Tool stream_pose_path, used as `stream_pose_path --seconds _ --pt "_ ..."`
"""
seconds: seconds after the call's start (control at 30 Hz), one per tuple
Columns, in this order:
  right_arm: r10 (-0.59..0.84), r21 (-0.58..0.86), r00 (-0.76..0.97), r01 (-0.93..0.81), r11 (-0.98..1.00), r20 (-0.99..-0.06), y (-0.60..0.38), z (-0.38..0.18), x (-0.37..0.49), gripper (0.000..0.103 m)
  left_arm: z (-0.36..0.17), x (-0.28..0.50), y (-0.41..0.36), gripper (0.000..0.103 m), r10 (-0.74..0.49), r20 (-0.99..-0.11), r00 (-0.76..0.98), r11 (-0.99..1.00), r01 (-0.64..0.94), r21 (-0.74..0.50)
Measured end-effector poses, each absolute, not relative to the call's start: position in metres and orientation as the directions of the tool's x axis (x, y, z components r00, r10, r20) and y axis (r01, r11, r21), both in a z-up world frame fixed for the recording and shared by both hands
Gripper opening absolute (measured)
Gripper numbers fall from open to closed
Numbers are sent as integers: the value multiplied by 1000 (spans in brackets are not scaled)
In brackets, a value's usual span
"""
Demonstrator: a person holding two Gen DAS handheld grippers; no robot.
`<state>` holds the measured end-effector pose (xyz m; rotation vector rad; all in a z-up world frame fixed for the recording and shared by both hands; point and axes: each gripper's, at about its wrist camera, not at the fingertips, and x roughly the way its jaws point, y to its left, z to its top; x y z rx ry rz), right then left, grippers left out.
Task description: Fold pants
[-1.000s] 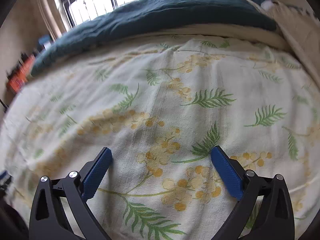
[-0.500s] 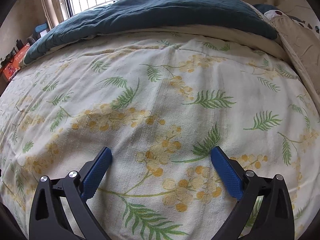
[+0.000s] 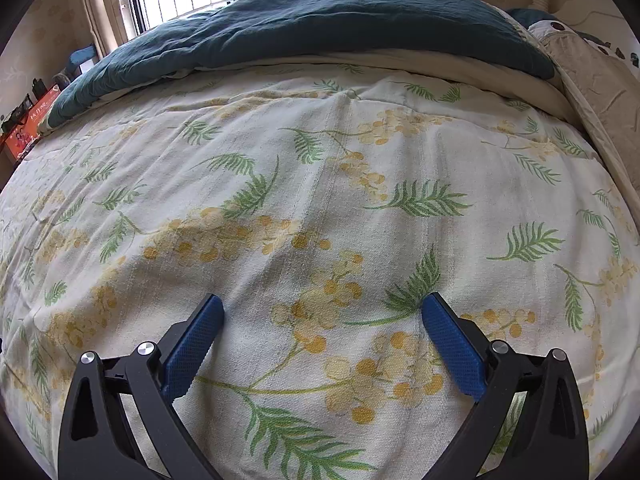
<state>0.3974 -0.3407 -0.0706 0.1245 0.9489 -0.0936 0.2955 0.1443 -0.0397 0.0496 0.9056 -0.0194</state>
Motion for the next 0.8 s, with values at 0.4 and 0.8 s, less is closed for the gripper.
stream_pose_path --seconds 0.4,0.8 --pt "-25 65 579 134 989 -815 -341 -70 397 99 -40 298 145 101 1 -788 616 999 39 31" --pt "-26 65 580 135 989 -815 -340 -71 397 99 -39 298 145 101 0 -788 616 999 39 30"
